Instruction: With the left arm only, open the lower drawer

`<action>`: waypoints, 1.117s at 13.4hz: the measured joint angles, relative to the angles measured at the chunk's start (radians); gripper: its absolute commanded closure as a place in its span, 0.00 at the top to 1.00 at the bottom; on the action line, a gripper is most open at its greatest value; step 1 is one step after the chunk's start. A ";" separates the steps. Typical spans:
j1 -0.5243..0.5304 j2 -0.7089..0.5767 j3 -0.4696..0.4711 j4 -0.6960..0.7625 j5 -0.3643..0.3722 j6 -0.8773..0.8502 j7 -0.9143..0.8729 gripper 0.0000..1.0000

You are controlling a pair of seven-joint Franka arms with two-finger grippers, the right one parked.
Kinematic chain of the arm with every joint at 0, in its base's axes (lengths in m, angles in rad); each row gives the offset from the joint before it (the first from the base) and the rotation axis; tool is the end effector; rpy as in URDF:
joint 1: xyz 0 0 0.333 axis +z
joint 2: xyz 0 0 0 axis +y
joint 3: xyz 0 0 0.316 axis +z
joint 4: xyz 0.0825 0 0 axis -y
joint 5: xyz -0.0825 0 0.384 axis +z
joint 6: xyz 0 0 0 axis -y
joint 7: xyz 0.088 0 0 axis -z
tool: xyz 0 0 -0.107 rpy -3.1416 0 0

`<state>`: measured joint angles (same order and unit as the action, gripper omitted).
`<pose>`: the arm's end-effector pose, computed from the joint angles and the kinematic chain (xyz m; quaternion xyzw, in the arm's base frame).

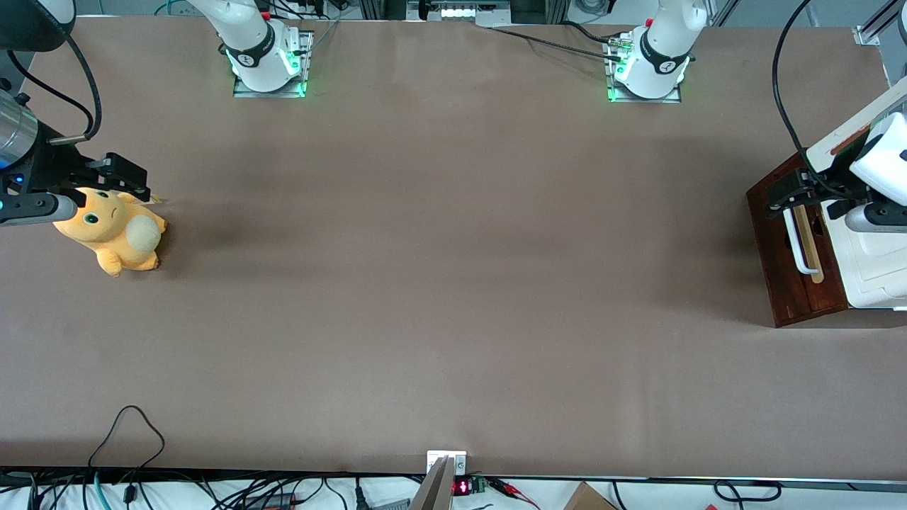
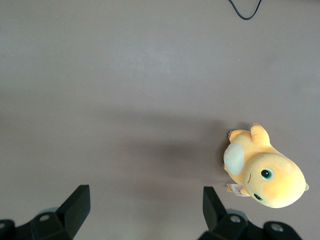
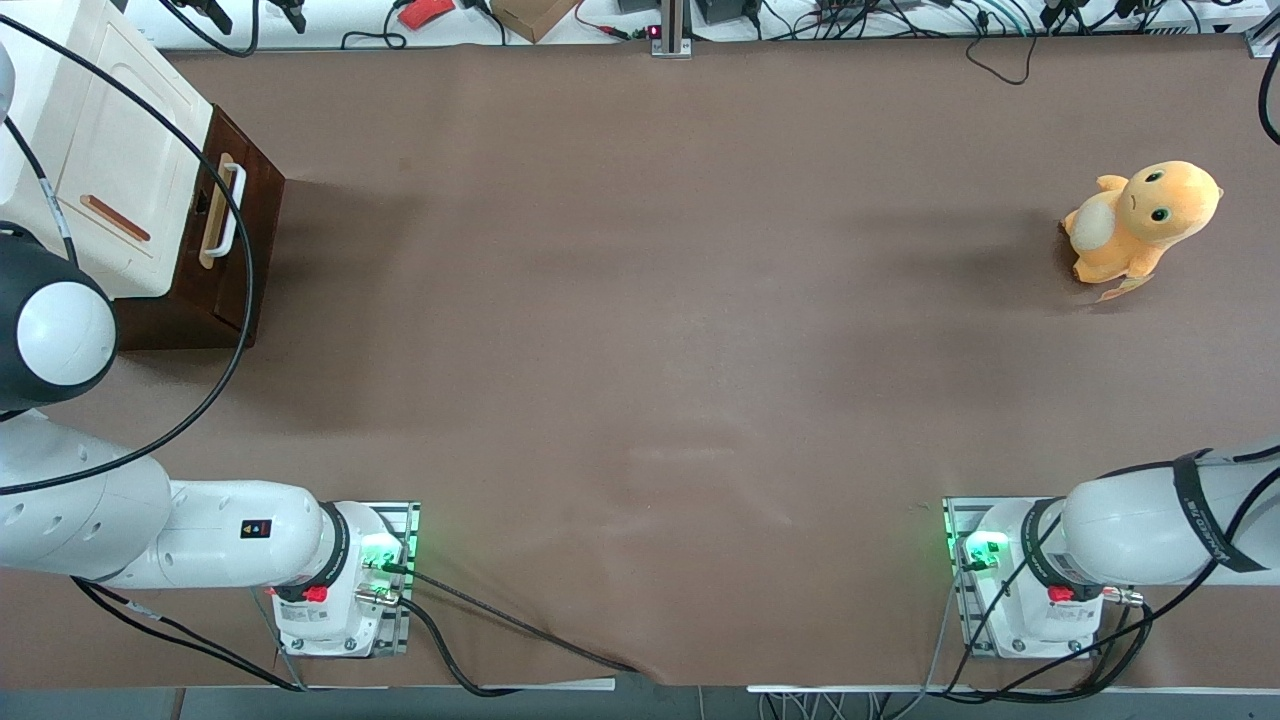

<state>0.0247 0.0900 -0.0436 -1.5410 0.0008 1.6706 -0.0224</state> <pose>0.5909 -0.0100 0.5962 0.9998 0.0018 0.0198 0.0020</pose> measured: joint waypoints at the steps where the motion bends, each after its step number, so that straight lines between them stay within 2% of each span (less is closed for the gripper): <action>1: 0.000 0.000 0.000 0.000 0.000 0.000 0.000 1.00; 12: 0.000 0.000 0.001 0.001 0.000 0.000 0.000 1.00; 15: -0.004 0.000 -0.004 0.001 0.033 0.000 0.000 1.00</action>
<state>0.0207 0.0898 -0.0473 -1.5398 0.0338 1.6707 -0.0221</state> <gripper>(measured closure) 0.000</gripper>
